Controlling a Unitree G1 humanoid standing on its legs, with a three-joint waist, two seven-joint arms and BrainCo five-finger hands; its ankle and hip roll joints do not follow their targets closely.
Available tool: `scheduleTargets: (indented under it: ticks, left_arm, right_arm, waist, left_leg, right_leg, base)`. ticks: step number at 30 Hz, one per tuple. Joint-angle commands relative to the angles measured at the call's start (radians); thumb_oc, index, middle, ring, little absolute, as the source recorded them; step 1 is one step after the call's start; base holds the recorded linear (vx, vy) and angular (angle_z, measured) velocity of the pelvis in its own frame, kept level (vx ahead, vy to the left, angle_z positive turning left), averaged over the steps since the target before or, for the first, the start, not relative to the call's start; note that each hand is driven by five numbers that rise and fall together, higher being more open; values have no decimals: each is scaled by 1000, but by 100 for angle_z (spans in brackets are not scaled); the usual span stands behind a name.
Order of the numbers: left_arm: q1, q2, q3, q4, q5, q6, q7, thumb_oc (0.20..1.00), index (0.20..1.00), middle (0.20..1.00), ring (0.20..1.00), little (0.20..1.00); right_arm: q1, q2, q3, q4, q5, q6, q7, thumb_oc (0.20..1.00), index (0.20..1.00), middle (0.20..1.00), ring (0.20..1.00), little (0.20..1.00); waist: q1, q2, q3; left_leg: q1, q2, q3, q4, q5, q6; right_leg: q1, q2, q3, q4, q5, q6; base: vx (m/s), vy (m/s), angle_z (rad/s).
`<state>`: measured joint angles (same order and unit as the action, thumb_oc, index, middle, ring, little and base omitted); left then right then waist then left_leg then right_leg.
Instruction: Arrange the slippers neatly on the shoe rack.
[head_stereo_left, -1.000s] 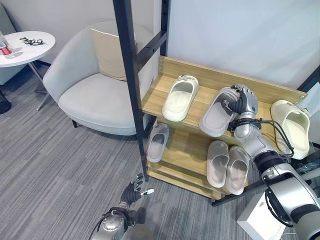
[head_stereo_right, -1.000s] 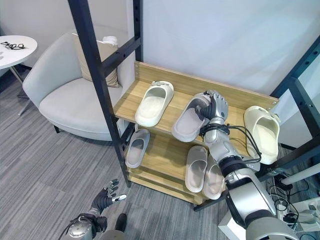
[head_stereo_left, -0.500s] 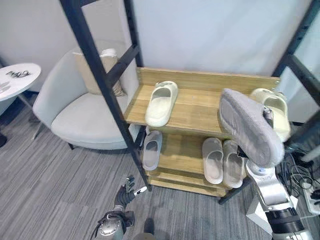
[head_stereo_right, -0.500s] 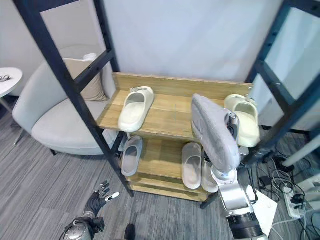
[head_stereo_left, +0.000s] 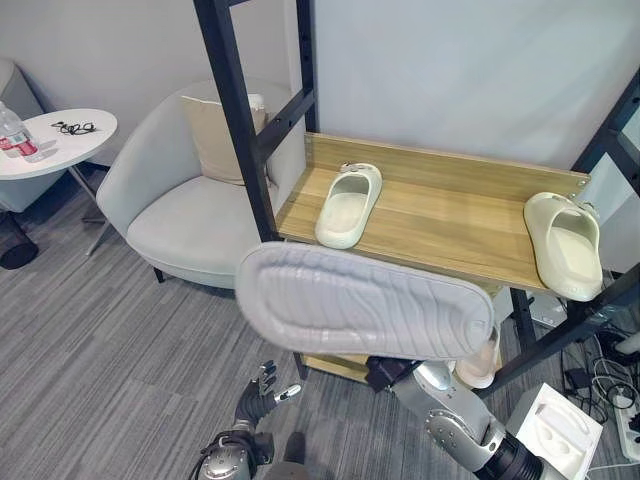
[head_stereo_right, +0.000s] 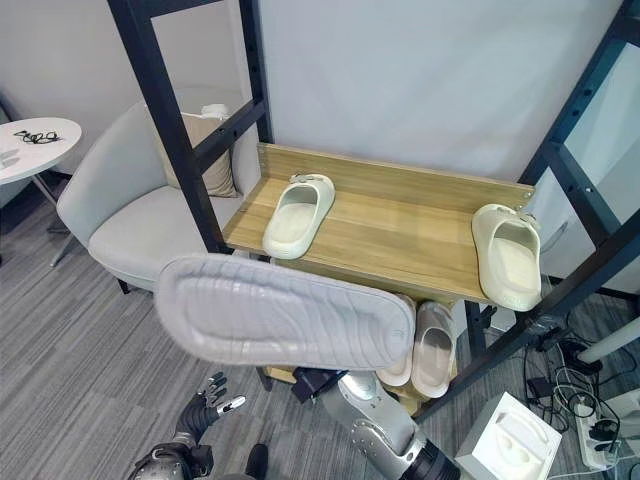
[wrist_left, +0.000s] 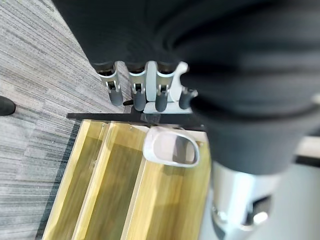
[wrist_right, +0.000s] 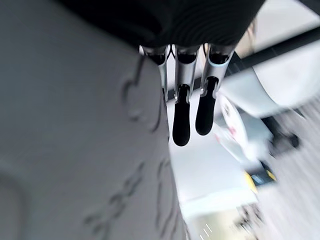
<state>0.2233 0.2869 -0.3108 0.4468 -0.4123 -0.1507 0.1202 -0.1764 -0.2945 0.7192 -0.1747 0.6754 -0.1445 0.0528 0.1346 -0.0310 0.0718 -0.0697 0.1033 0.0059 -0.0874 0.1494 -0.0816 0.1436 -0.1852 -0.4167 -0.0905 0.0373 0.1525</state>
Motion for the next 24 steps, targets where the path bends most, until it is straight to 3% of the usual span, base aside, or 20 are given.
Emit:
scheduleTargets:
  ticks: [1,2,3,4,6,7,8,12,15,18,19,21,24]
  left_arm:
    - [-118,14,-2,33,17,-75,-2,1000,1000,1000,1000,1000]
    - [-120,8,8,55,14,-83,5,1000,1000,1000,1000,1000]
    - [-121,4,11,61,6,-84,8,1000,1000,1000,1000,1000]
    - [-125,-3,21,80,0,-86,21,1000,1000,1000,1000,1000]
    - [-129,-6,25,87,-4,-95,41,1000,1000,1000,1000,1000]
    - [-130,-6,25,87,-4,-95,41,1000,1000,1000,1000,1000]
    - [-139,-5,24,85,-5,-102,51,1000,1000,1000,1000,1000]
    - [-178,10,-2,61,-6,-115,67,1000,1000,1000,1000,1000]
    - [-260,26,-62,4,-18,-144,100,1000,1000,1000,1000,1000]
    - [-288,35,-80,-24,-27,-154,110,1000,1000,1000,1000,1000]
    - [-319,48,-108,-70,-37,-161,119,1000,1000,1000,1000,1000]
    - [-325,50,-113,-78,-39,-163,122,1000,1000,1000,1000,1000]
    - [-362,54,-138,-115,-39,-171,126,1000,1000,1000,1000,1000]
  right_arm:
    - [-115,-22,-17,-21,-103,-34,31,200,200,200,200,200]
    - [-115,-34,-17,31,-255,-36,7,200,200,200,200,200]
    - [-112,-39,-22,45,-304,-37,-4,200,200,200,200,200]
    - [-107,-53,-45,111,-512,-39,-65,200,200,200,200,200]
    - [-94,-64,-67,184,-736,-27,-138,200,200,200,200,200]
    - [-94,-64,-67,185,-737,-28,-138,200,200,200,200,200]
    - [-95,-67,-74,245,-862,-18,-186,200,200,200,200,200]
    - [-140,-58,-81,376,-1018,13,-273,200,200,200,200,200]
    - [-298,-70,-112,533,-1212,86,-441,200,200,200,200,200]
    - [-366,-61,-133,600,-1217,112,-498,200,200,200,200,200]
    - [-454,-87,-190,631,-1231,154,-590,200,200,200,200,200]
    - [-471,-98,-204,632,-1242,164,-610,200,200,200,200,200]
    - [-569,-189,-287,631,-1295,228,-717,200,200,200,200,200]
  waist:
    - [20,-10,74]
    - [28,-11,79]
    - [26,-13,78]
    - [32,-15,84]
    - [35,-17,92]
    - [32,-18,91]
    - [39,-15,104]
    - [50,-10,160]
    - [63,30,266]
    - [65,41,284]
    - [57,55,312]
    - [56,56,314]
    - [39,62,350]
  left_leg:
    - [127,-65,-9,0,-214,49]
    - [127,-63,-11,0,-214,47]
    - [122,-66,-19,0,-212,48]
    - [121,-65,-25,0,-214,47]
    - [117,-66,-46,0,-213,51]
    - [115,-68,-49,0,-212,52]
    - [110,-67,-64,0,-209,55]
    - [38,-76,-102,74,-216,62]
    - [-144,-95,-136,271,-255,67]
    - [-191,-98,-138,313,-272,63]
    - [-270,-112,-143,360,-269,67]
    - [-288,-114,-141,369,-271,68]
    - [-380,-119,-131,413,-275,70]
  right_leg:
    - [52,49,-48,3,-145,-51]
    - [54,50,-54,3,-145,-50]
    - [53,49,-61,3,-145,-49]
    - [57,52,-65,3,-148,-51]
    - [58,52,-75,17,-156,-53]
    - [58,51,-79,14,-155,-52]
    - [47,49,-85,47,-168,-54]
    - [-11,26,-109,148,-207,-62]
    - [-162,-33,-117,344,-267,-86]
    - [-215,-47,-95,403,-293,-87]
    - [-295,-70,-93,470,-311,-99]
    - [-318,-72,-87,488,-316,-101]
    - [-421,-88,-66,548,-321,-99]
  base:
    - [0,0,0]
    - [0,0,0]
    - [0,0,0]
    - [17,-1,10]
    - [36,-1,28]
    - [33,-3,26]
    - [9,-2,16]
    - [-57,-16,23]
    - [-248,33,44]
    - [-77,34,19]
    - [-35,34,24]
    - [-37,28,10]
    - [-51,7,0]
